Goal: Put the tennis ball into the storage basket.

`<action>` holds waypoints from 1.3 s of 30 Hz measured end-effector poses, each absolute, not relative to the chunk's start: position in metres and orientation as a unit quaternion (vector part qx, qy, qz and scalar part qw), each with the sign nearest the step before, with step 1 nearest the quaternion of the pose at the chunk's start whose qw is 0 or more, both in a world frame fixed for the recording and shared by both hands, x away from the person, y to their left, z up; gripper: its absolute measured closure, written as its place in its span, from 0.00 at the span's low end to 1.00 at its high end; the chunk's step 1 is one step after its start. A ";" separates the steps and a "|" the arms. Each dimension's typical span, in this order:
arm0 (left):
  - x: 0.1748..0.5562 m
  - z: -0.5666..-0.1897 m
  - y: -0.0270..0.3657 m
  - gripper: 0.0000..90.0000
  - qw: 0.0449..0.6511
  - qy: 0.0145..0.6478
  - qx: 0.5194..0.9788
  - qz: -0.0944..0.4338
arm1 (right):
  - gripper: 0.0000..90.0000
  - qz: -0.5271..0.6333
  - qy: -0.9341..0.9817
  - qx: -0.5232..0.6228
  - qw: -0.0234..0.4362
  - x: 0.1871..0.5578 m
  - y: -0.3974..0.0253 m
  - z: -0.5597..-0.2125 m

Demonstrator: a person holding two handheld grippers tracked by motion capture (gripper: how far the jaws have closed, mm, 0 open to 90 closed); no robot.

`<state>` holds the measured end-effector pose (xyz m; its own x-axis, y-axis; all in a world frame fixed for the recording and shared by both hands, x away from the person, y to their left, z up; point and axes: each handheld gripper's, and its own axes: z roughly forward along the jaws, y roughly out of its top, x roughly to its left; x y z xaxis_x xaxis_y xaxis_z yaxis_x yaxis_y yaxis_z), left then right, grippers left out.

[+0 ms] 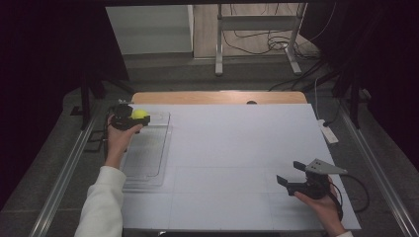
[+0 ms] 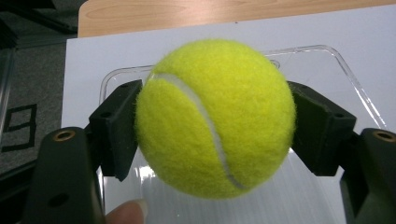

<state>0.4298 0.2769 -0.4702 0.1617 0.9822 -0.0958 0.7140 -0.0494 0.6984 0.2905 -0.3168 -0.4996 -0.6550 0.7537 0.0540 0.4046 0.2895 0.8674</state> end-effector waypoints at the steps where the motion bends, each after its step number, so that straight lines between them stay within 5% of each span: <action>1: 0.430 -0.470 0.277 0.30 0.316 0.612 0.694 0.211 | 0.14 0.467 0.781 0.371 0.187 0.290 -0.317 -0.500; 39: 0.441 -0.491 0.270 0.30 0.250 0.612 0.725 0.193 | 0.14 0.464 0.782 0.372 0.186 0.291 -0.317 -0.500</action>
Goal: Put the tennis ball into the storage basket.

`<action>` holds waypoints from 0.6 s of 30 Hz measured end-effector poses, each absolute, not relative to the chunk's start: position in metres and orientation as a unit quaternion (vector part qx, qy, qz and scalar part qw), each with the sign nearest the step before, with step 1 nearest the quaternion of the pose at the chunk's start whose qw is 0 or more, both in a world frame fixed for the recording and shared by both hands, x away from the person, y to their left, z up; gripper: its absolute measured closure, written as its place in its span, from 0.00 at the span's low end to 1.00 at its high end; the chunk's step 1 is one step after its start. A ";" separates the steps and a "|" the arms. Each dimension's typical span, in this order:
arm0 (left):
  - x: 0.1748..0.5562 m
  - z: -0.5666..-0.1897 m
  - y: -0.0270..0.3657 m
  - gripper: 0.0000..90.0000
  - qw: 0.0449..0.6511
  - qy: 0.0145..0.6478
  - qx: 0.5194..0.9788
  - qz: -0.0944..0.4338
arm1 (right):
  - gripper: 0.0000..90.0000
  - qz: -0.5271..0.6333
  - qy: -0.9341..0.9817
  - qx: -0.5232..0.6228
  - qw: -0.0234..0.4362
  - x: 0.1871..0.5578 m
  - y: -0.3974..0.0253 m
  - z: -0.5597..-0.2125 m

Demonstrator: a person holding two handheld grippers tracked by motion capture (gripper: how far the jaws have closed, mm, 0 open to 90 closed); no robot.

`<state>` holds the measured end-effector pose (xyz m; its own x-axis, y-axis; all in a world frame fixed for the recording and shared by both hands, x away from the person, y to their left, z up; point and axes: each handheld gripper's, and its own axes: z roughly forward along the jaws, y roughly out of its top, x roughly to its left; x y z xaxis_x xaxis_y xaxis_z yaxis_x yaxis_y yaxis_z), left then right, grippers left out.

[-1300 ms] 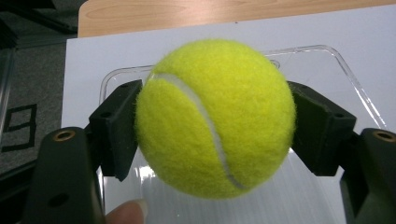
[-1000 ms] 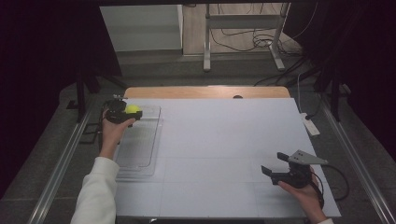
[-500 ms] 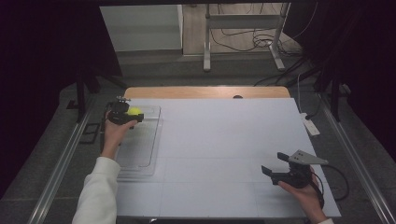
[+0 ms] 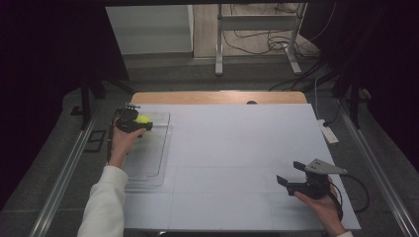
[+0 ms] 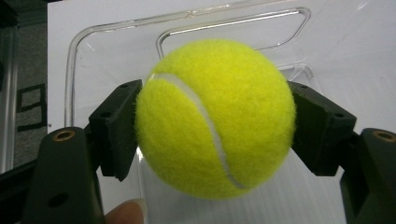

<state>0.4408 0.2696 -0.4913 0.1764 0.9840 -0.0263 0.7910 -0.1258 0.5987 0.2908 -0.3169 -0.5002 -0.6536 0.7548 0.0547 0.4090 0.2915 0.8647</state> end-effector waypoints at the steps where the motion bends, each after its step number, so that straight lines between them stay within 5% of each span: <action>1: 0.441 -0.492 0.269 0.30 0.252 0.614 0.722 0.193 | 0.14 0.464 0.782 0.373 0.186 0.291 -0.317 -0.500; 18: 0.447 -0.502 0.262 0.30 0.208 0.610 0.738 0.197 | 0.14 0.465 0.782 0.373 0.184 0.292 -0.317 -0.501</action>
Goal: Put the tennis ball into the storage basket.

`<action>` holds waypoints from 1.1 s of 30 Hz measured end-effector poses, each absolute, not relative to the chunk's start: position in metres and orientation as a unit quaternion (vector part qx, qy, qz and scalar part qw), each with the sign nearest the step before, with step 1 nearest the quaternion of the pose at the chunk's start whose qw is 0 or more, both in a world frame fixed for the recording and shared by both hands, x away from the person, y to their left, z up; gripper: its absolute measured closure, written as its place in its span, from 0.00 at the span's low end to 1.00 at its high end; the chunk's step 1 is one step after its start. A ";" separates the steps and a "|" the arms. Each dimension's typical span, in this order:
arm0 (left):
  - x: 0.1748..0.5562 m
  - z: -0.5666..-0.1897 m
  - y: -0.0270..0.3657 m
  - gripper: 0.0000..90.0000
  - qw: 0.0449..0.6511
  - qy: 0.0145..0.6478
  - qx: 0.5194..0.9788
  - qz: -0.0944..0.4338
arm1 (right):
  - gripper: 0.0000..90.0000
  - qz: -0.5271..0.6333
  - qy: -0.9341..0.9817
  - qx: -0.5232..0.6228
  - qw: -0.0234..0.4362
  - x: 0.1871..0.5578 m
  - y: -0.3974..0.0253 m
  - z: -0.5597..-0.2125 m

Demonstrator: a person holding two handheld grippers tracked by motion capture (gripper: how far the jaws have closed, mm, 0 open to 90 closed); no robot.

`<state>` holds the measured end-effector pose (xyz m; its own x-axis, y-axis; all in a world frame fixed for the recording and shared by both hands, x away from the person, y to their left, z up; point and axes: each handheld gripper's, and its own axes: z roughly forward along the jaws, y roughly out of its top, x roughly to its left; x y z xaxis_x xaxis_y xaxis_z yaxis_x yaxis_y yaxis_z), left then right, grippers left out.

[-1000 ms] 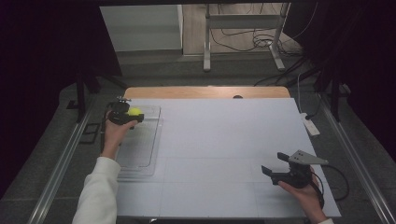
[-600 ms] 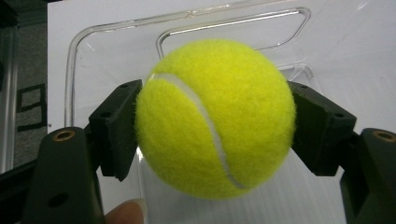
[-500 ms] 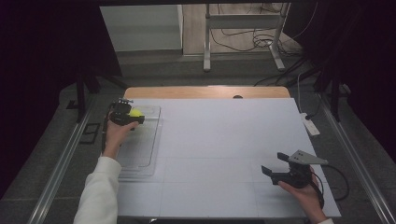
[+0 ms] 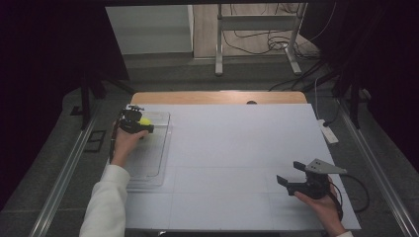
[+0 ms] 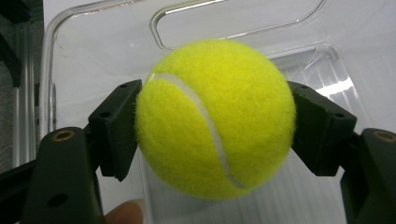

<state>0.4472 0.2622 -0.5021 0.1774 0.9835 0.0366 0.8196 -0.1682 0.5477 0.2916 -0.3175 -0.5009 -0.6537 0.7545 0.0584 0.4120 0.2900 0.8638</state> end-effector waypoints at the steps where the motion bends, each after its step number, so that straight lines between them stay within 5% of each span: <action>1: 0.447 -0.503 0.262 0.30 0.206 0.610 0.739 0.197 | 0.14 0.465 0.782 0.373 0.184 0.292 -0.318 -0.501; 18: 0.449 -0.507 0.258 0.28 0.186 0.608 0.748 0.192 | 0.14 0.463 0.782 0.373 0.185 0.292 -0.318 -0.501; 33: 0.440 -0.492 0.259 0.20 0.236 0.596 0.737 0.215 | 0.14 0.465 0.782 0.372 0.186 0.291 -0.318 -0.500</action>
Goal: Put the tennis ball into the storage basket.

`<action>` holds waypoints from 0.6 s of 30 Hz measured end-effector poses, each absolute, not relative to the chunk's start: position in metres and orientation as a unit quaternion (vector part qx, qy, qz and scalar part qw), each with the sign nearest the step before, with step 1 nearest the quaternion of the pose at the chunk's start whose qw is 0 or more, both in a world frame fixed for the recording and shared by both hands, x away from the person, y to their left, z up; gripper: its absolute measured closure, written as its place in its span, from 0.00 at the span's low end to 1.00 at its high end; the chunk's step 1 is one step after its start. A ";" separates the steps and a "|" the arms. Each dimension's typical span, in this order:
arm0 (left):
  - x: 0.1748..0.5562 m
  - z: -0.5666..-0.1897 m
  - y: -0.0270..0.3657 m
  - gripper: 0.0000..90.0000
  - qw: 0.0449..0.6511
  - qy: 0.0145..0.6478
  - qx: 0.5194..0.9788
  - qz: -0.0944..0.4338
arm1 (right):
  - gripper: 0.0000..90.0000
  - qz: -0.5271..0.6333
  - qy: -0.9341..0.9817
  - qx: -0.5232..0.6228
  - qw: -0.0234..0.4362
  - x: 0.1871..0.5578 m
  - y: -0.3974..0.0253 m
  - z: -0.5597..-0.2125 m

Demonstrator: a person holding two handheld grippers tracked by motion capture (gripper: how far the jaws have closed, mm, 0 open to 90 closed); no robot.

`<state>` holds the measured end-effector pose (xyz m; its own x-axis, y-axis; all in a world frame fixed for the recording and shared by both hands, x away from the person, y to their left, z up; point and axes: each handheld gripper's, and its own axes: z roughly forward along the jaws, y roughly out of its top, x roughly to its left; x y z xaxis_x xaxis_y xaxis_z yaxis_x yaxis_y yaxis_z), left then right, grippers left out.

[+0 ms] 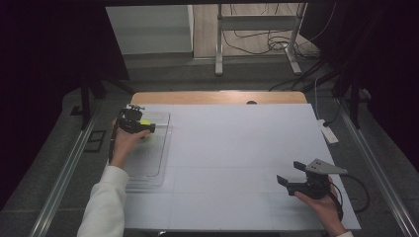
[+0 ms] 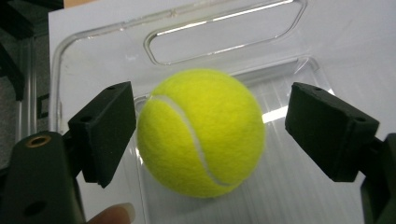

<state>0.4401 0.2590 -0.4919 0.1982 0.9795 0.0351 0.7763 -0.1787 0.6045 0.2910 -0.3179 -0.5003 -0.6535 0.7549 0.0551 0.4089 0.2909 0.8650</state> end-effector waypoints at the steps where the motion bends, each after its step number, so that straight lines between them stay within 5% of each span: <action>1: 0.440 -0.492 0.259 0.20 0.236 0.596 0.737 0.215 | 0.14 0.465 0.782 0.372 0.186 0.291 -0.318 -0.500; 18: 0.419 -0.477 0.267 0.18 0.317 0.576 0.723 0.211 | 0.14 0.465 0.781 0.374 0.187 0.292 -0.318 -0.500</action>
